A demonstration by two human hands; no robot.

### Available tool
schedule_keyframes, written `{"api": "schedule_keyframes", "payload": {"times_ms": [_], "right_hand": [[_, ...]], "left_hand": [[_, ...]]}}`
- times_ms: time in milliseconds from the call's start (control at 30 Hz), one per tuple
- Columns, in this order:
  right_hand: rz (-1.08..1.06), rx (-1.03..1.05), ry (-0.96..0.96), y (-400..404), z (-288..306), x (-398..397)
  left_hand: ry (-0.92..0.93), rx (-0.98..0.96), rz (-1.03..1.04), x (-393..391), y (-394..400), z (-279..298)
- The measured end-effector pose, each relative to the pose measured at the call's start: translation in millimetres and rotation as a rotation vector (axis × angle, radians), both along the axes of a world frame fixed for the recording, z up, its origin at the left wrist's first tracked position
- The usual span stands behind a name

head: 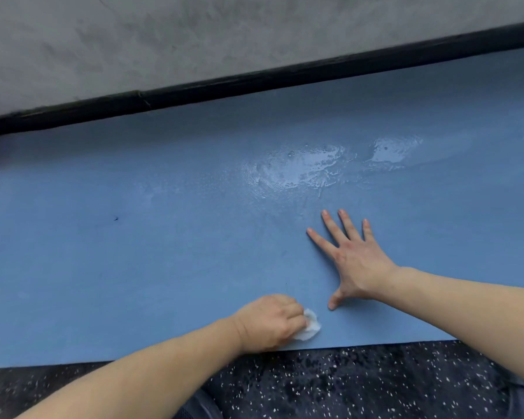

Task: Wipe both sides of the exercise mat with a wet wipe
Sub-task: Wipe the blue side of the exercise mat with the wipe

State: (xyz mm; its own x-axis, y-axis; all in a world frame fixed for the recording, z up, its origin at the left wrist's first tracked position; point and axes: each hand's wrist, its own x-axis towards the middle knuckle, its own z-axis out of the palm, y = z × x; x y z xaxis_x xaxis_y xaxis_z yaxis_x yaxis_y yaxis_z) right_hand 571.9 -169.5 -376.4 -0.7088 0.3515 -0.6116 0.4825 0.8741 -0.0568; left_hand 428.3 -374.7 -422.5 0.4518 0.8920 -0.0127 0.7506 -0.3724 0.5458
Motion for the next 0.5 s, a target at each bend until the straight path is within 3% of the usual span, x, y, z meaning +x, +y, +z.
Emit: {"api": "schedule_keyframes", "payload": {"times_ms": [67,167,233,367,500], "right_hand": [[-0.010,-0.006,-0.005,-1,1,-1],[-0.020,-0.020,-0.023,-1,4,-2],[-0.023,-0.024,-0.029,-1,6,-2],[-0.006,-0.047,-0.020,1,10,-2],[-0.023,-0.159,0.059,22,21,6]], "left_hand": [[0.051,0.019,-0.046,-15,5,-3],[-0.006,0.055,0.270,-30,9,-4],[-0.082,0.039,0.328,-8,-1,-4],[0.017,-0.001,-0.096,17,2,-2],[0.000,0.032,0.279,-8,32,-1]]}}
